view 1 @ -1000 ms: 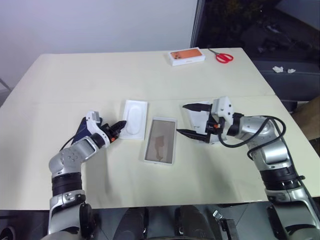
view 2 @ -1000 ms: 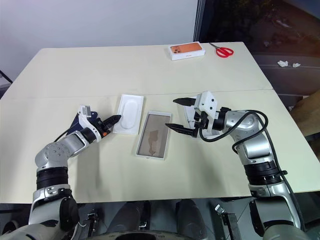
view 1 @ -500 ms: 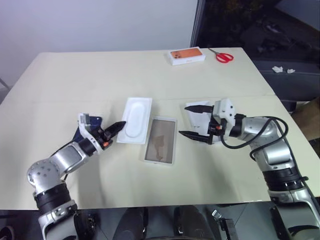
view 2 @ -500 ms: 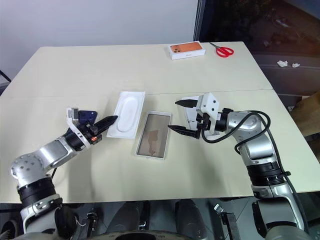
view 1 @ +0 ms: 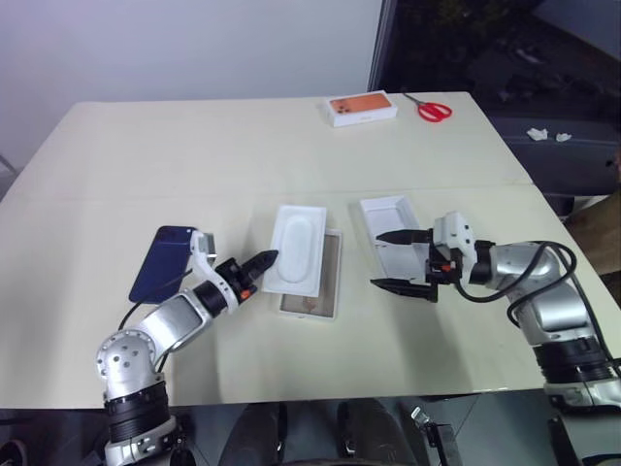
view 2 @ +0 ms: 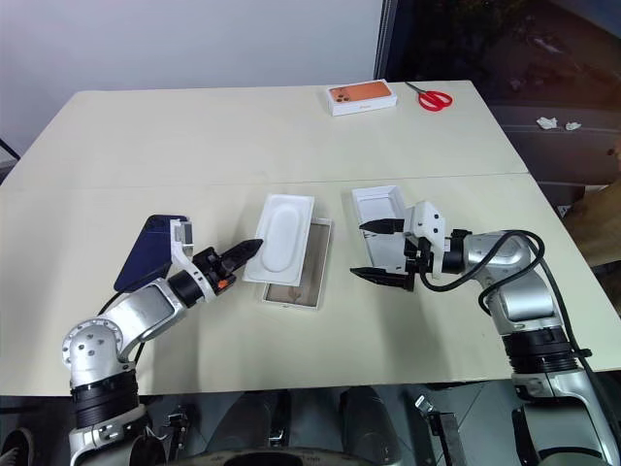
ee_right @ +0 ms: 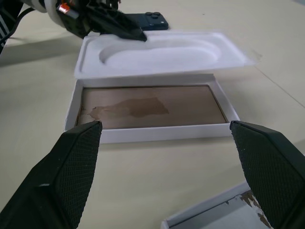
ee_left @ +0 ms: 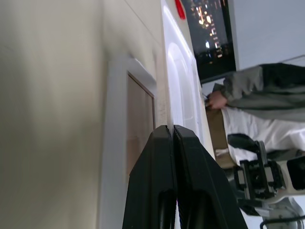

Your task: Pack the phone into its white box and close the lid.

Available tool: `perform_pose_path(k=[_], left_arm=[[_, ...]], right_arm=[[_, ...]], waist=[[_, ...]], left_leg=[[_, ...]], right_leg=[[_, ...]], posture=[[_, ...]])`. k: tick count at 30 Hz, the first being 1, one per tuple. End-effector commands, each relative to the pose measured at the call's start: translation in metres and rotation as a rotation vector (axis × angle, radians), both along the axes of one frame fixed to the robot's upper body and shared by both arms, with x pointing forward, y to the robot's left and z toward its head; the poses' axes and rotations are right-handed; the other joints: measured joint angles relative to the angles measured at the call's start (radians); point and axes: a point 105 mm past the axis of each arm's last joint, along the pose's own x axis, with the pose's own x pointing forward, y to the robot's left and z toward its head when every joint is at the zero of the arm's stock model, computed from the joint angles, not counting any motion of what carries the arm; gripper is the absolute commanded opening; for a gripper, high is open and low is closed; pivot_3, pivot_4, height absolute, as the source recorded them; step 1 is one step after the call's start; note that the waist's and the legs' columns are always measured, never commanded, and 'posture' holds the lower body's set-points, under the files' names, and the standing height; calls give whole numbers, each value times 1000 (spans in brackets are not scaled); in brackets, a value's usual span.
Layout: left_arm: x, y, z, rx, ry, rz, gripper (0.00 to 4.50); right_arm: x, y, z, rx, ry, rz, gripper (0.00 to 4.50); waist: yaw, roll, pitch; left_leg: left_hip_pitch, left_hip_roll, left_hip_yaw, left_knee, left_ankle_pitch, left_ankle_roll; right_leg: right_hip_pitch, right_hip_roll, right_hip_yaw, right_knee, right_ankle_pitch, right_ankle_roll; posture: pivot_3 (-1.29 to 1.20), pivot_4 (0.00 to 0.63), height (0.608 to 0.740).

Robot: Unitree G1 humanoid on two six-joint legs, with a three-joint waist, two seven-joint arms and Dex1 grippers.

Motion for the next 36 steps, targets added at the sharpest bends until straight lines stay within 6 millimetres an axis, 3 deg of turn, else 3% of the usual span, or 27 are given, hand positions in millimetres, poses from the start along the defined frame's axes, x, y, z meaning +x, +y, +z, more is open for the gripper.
perform_pose_path(k=[1,8,11,18,23,27,31,33,36], left_arm=[[-5,-10,2,26,-27,-48,41],[-2,-9,-9,62,-16,-18,41],[-4,-16,-10,41,-17,-49,889],[-9,-17,-4,75,-57,-88,4384],[-6,-7,1,111,-86,-73,4384],[-11,-1,17,137,-179,-112,4384],[-12,31,37,408,-471,-99,4384],[-14,45,38,445,-515,-114,4384],[-15,64,40,536,-608,-128,4446]], right_arm=[[4,4,18,35,-73,2,4500],[5,4,18,36,-81,-8,4500],[6,6,20,42,-85,-11,4500],[7,8,20,49,-86,-11,4500],[9,10,19,54,-88,-12,4500],[10,17,24,81,-70,-10,4500],[12,38,31,101,-58,-13,4500],[12,51,33,108,-56,-12,4500],[11,71,33,86,-69,2,3633]], waist=[[2,0,0],[5,-1,1],[5,-1,1],[4,-1,1],[3,-1,1],[2,0,2],[-2,1,4],[1,1,4],[2,1,4]], left_leg=[[0,0,0,0,0,0],[-1,0,0,0,0,0],[-1,0,0,0,0,0],[-1,0,0,0,0,0],[-1,0,0,0,0,0],[-1,0,0,0,0,0],[-1,0,0,-3,0,-1],[-1,0,0,-7,2,-3],[0,0,0,-13,3,-4]], right_leg=[[0,0,0,0,0,0],[0,0,0,-1,0,0],[0,0,0,-2,0,0],[0,-1,0,-1,0,0],[0,-1,0,-1,0,0],[-1,-1,0,-2,0,0],[-2,0,0,-2,0,0],[-3,-1,0,-3,0,-1],[-5,-1,0,-5,-1,-2]], posture=[[0,150,740],[0,150,740],[0,150,740],[0,150,740],[0,150,740],[0,150,740],[0,150,740],[0,150,740],[0,150,740]])
